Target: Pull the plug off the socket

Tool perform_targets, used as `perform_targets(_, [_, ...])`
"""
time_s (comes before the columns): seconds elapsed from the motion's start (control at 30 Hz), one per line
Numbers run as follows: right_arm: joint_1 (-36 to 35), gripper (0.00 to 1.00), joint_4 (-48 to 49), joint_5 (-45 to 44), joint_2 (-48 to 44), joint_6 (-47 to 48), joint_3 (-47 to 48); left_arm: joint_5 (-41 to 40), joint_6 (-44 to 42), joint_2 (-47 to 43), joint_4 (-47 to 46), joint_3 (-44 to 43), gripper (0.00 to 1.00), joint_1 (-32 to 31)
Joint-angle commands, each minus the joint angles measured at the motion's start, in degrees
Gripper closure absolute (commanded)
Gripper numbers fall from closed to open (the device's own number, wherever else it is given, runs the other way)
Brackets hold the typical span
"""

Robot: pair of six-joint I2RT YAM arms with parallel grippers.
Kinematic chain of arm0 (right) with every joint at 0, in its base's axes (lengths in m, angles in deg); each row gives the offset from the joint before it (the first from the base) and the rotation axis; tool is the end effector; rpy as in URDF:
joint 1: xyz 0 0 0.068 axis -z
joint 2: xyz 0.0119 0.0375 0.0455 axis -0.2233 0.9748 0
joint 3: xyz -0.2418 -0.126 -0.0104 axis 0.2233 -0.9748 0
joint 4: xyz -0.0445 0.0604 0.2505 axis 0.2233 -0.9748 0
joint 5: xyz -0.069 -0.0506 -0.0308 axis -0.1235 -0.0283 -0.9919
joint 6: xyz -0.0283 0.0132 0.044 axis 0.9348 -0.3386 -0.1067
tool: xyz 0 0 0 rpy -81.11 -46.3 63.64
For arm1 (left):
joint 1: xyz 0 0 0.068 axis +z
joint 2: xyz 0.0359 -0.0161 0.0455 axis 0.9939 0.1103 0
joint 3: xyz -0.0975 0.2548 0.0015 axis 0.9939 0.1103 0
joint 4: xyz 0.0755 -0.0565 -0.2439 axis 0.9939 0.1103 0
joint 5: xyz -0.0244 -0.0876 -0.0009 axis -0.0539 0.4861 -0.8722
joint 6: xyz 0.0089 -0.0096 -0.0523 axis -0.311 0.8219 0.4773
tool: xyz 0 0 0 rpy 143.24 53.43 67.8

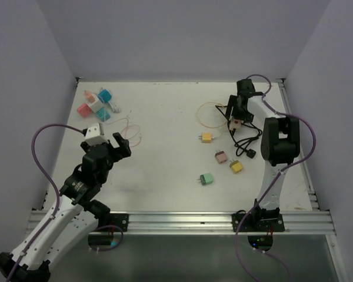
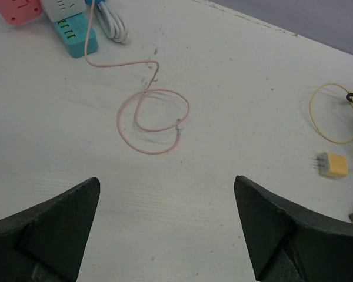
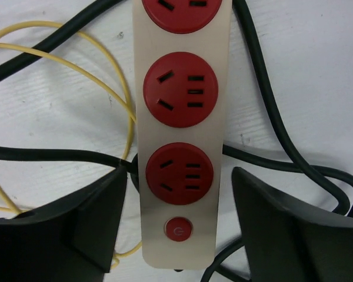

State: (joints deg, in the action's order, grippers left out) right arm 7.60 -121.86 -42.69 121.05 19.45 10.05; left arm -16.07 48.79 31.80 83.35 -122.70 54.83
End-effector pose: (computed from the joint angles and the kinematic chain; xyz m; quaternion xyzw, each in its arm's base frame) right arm 0.4447 0.0350 0.1884 0.1453 0.9517 -0.0268 0.2690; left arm 0.1283 -0.0511 0.2832 -0.1599 0.7980 -0.0976 0.5728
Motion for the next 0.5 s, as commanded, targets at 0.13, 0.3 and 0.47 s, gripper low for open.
perform_targets(0.13, [0.1, 0.03, -3.9, 3.2, -9.5, 0.5, 4.2, 2.0, 0.6, 5.0, -0.7, -2.9, 0.00, 0.5])
perform_targets(0.3, [0.1, 0.01, -4.8, 5.6, -19.8, -0.1, 0.0, 4.2, 2.7, 14.4, 1.8, -10.5, 0.01, 0.5])
perform_targets(0.47, [0.1, 0.01, -0.8, 12.6, -33.4, -2.7, -11.9, 4.3, 4.3, 22.6, 2.9, -17.2, 0.00, 0.7])
